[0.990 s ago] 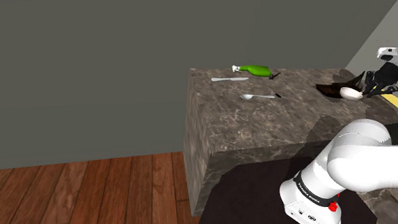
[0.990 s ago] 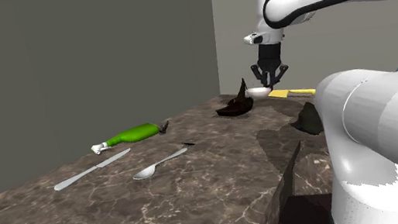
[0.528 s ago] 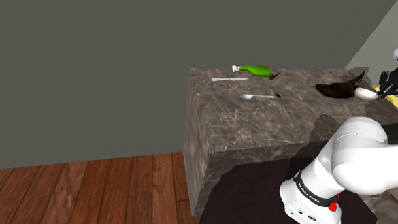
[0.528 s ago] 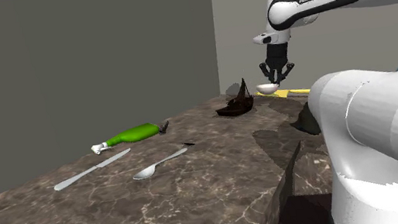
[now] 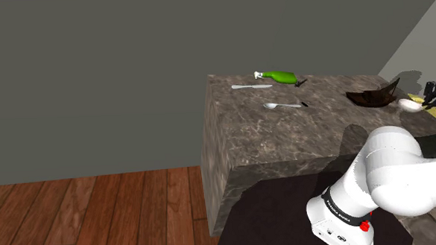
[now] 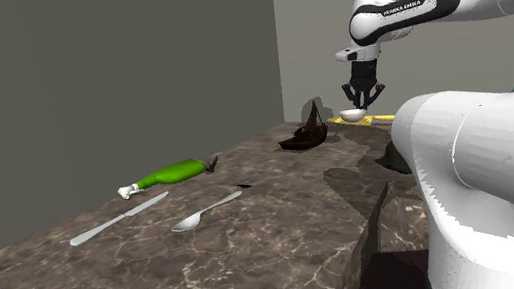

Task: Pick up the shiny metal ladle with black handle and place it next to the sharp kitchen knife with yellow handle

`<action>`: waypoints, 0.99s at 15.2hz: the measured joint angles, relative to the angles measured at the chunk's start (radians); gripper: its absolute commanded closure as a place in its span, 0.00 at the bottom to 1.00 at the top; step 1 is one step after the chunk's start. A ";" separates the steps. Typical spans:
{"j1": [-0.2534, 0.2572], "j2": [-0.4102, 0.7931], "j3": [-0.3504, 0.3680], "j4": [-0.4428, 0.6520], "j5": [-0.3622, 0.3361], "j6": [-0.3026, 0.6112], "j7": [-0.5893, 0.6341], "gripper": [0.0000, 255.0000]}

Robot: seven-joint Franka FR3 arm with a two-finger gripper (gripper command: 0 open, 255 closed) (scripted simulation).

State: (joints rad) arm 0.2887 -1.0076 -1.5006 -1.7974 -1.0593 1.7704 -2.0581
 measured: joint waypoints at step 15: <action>0.011 -0.061 -0.112 -0.082 -0.098 0.118 0.044 1.00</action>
State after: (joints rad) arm 0.2999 -1.0682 -1.6128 -1.8793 -1.1575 1.8882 -2.0143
